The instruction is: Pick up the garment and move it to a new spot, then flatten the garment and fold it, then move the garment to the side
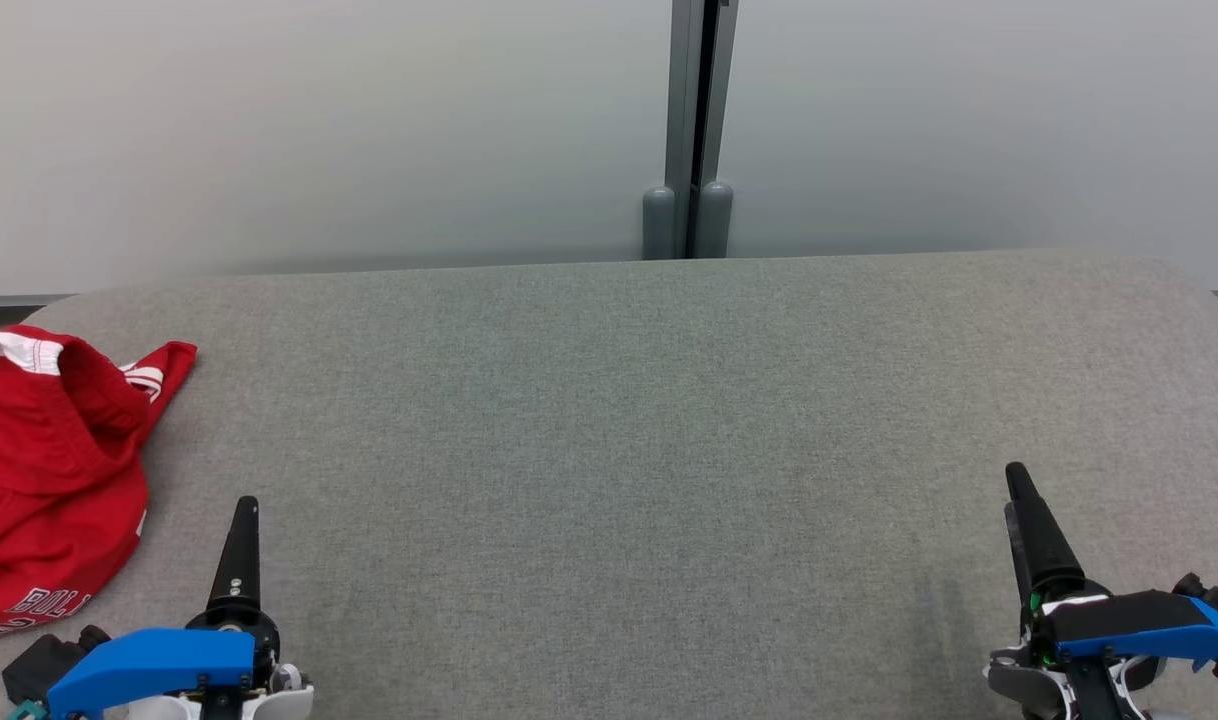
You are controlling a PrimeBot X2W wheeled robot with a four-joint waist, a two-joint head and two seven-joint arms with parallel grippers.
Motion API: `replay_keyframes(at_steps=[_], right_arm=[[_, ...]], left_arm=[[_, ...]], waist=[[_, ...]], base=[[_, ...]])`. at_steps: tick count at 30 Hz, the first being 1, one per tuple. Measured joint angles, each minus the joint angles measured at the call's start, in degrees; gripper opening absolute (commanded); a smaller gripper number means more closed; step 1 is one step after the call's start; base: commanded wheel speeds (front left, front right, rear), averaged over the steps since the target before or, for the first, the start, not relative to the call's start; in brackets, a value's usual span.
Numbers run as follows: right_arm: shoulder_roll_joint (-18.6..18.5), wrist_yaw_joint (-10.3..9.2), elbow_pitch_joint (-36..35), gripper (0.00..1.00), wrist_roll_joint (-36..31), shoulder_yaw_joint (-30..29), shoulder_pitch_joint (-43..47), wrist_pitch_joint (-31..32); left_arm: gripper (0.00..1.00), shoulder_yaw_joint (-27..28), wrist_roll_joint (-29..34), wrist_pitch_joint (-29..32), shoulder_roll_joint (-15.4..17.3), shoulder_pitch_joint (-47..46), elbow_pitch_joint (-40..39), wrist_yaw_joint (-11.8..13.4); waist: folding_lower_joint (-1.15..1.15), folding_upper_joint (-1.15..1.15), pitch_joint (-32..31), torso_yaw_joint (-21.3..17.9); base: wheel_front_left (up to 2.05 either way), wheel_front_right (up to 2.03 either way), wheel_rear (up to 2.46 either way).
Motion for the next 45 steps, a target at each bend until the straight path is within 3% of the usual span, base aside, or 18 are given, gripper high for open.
replay_keyframes(at_steps=[23,45], right_arm=[[0.07,0.01,1.88,1.00,-26.13,1.03,-0.78,-4.95],[0.00,0.08,3.86,1.00,-42.79,1.10,-0.77,-8.56]], left_arm=[[1.00,-4.56,24.23,-4.98,2.48,-0.74,3.27,-0.01],[1.00,-7.19,40.11,-8.61,4.00,0.32,4.27,-0.01]], waist=[[0.00,0.00,0.31,-0.05],[0.00,0.00,0.43,-0.04]], base=[[0.00,0.00,0.00],[0.00,0.00,0.00]])
